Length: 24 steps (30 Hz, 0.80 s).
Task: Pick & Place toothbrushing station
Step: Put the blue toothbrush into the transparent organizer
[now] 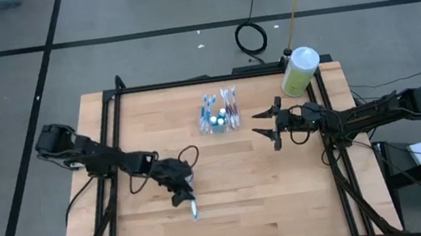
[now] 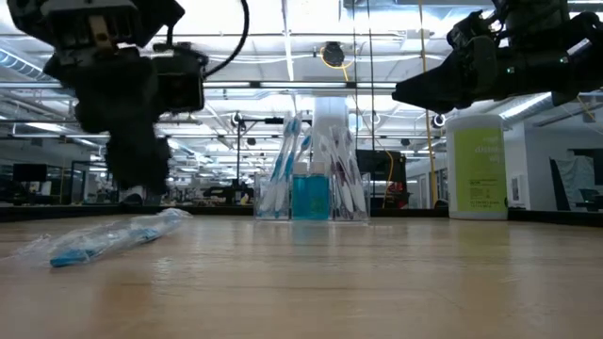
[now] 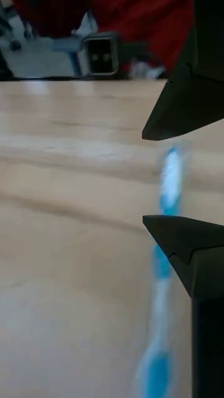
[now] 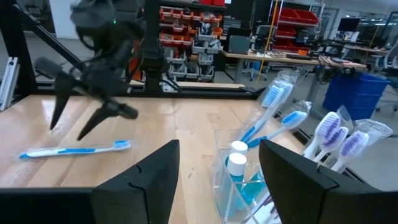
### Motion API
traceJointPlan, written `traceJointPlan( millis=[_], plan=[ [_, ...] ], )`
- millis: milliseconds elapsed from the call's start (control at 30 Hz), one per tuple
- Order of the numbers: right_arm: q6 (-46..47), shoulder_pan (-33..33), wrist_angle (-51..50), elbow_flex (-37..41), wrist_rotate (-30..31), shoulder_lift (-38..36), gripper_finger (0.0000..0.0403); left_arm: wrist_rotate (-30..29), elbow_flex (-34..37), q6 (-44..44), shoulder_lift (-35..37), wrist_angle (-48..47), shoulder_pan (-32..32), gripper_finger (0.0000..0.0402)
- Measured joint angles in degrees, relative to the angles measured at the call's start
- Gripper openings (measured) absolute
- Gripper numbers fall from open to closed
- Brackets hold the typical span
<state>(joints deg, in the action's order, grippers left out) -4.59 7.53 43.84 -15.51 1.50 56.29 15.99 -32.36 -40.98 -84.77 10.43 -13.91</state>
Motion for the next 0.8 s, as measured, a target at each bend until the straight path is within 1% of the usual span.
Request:
traceJointPlan(
  millis=[100, 233, 433, 533, 667, 800],
  plan=[
    [0.45, 0.00, -0.14, 0.00, -0.02, 0.00, 0.0212, 3.04, 0.02, -5.02, -2.83, 2.02, -0.74, 0.0216],
    [0.46, 0.00, -0.48, 0.00, -0.02, 0.00, 0.0212, 1.47, 0.00, -8.94, -4.55, 0.39, -0.39, 0.0216],
    [0.51, -0.02, -0.41, -0.02, -0.02, -0.01, 0.0212, -0.13, -0.15, -11.74, -5.03, -6.23, 1.90, 0.0216],
    [0.71, -0.02, -0.40, -0.02, -0.02, 0.00, 0.0212, -0.55, -0.22, -12.34, -4.95, -7.76, 3.42, 0.0216],
    [0.71, -0.02, -0.39, -0.02, -0.02, 0.00, 0.0212, -0.58, -0.22, -12.65, -4.96, -9.39, 5.24, 0.0216],
    [0.71, -0.02, -0.40, -0.02, -0.03, -0.01, 0.0212, 0.48, -0.43, -11.92, -4.83, -15.28, 6.20, 0.0210]
  ],
)
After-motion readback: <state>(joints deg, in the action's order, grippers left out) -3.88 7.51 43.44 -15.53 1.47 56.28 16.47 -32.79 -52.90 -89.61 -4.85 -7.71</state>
